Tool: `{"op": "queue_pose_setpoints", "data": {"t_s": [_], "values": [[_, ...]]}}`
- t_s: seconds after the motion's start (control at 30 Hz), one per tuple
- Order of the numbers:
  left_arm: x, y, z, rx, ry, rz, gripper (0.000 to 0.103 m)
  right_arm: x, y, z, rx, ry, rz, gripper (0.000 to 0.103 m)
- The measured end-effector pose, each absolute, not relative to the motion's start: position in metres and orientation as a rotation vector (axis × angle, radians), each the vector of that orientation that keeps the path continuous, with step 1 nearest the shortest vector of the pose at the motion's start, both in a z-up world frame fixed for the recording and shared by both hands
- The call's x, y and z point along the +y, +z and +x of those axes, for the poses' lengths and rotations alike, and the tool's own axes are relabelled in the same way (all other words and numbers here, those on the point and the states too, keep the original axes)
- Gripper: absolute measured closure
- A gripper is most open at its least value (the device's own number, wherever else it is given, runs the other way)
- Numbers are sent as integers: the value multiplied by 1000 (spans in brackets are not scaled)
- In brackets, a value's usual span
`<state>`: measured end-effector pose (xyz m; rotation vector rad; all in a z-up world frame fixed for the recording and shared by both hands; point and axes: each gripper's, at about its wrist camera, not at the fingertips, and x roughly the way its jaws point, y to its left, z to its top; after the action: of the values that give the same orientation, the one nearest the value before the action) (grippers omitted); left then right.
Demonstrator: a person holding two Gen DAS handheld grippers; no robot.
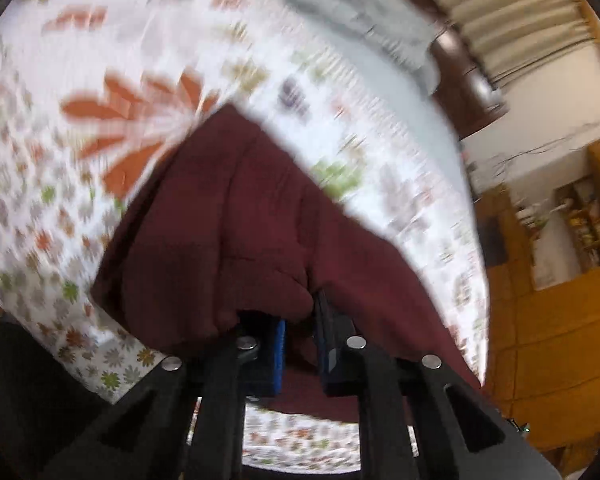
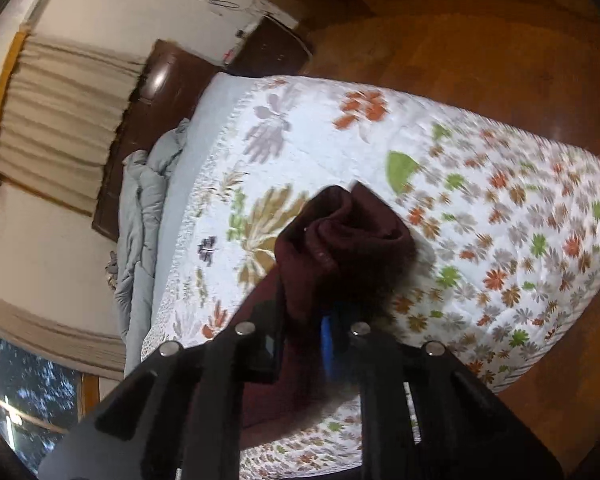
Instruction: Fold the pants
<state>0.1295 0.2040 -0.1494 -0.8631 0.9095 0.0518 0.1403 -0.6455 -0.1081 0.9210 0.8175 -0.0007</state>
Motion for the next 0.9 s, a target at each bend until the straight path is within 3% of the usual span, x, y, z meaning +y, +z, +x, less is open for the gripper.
{"op": "queue_pose_setpoints", "data": {"t_s": [0.13, 0.17, 0.27, 0.33, 0.4, 0.43, 0.47, 0.63, 0.7, 0.77, 0.83, 0.87, 0.9], "values": [[204, -147, 112, 895, 41, -902, 91, -660, -121, 135, 821, -12, 968, 90], [207, -162, 107, 934, 66, -929, 91, -662, -128, 133, 845, -27, 978, 85], [212, -208, 100, 1038, 99, -1022, 91, -669, -146, 124, 865, -54, 1022, 83], [210, -211, 103, 1039, 99, -998, 91, -672, -152, 120, 852, -39, 1050, 83], [205, -202, 109, 1023, 91, -939, 91, -671, -155, 120, 844, -25, 1069, 69], [204, -197, 111, 1017, 92, -910, 91, -670, -155, 120, 852, -52, 1047, 75], [204, -194, 112, 1008, 94, -911, 91, -670, -154, 120, 854, -80, 1024, 91], [210, -199, 106, 1001, 108, -947, 91, -669, -170, 117, 898, -127, 1005, 91], [213, -201, 100, 1007, 102, -945, 90, -665, -164, 114, 888, -109, 983, 86], [210, -196, 95, 1035, 86, -904, 86, -652, -149, 103, 899, -167, 923, 67], [206, -180, 84, 1050, 105, -822, 70, -627, -131, 90, 887, -183, 838, 49], [204, -173, 81, 1044, 105, -802, 57, -615, -126, 86, 881, -154, 818, 46], [202, -157, 74, 1019, 91, -754, 54, -592, -120, 83, 890, -88, 802, 46]]}}
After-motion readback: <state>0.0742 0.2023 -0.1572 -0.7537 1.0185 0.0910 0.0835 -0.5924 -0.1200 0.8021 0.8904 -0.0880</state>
